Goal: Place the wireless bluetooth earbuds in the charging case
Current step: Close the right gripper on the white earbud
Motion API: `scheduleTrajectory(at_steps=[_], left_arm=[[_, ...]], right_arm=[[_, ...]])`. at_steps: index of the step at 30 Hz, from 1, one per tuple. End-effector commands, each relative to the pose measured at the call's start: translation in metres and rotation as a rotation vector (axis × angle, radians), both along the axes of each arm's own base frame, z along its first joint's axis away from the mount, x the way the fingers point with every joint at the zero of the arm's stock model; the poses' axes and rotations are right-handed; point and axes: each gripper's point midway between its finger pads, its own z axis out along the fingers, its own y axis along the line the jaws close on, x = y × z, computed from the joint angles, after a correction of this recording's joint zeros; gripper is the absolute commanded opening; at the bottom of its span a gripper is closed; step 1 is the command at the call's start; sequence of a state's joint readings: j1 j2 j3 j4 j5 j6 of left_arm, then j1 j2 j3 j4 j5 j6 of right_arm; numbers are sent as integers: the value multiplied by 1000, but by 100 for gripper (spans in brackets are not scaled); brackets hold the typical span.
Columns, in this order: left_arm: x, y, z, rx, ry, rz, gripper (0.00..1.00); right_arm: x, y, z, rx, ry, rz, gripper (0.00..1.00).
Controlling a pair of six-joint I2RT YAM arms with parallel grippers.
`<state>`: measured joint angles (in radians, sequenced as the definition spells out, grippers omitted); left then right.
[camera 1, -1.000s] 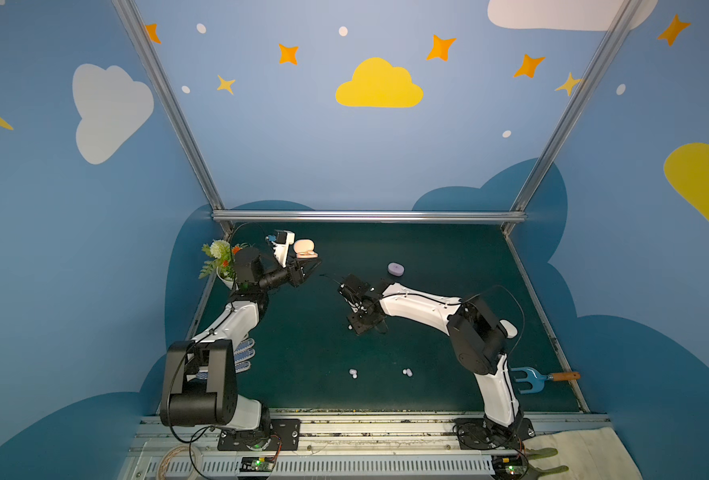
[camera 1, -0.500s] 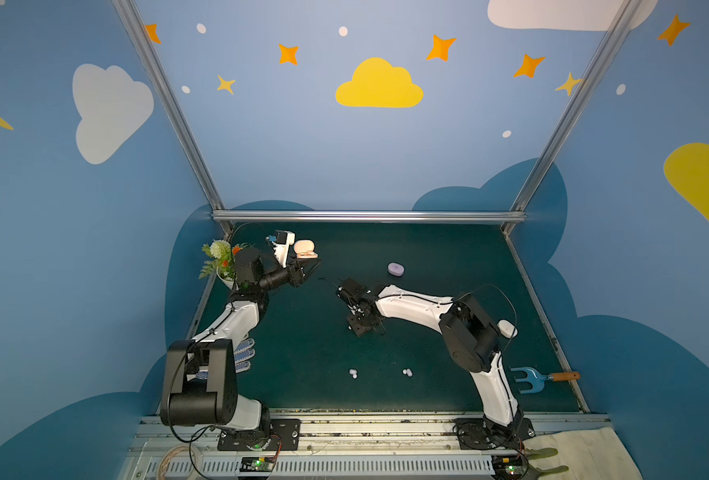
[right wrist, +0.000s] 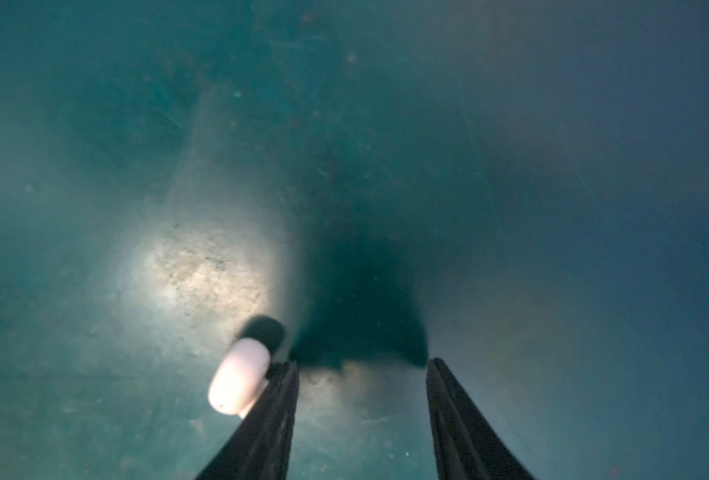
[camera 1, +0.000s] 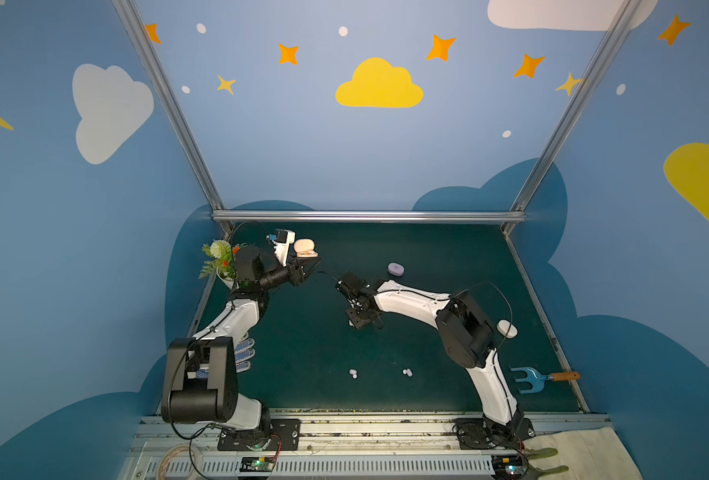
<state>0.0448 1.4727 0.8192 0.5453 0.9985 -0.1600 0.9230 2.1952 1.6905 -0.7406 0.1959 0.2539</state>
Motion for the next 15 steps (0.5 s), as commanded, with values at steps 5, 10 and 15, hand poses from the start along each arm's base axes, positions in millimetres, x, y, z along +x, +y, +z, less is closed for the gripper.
scheduleTrajectory(at_steps=[5,10,15], left_arm=[[3,-1,8,5,-31,-19,21],[3,-4,7,-4,-28,-31,21],[1,-9,5,-9,-19,-48,21]], right_arm=[[-4,4,41,106,32,-49,50],[-15,20,48,177,89,-64,47],[-22,32,40,186,116,-62,46]])
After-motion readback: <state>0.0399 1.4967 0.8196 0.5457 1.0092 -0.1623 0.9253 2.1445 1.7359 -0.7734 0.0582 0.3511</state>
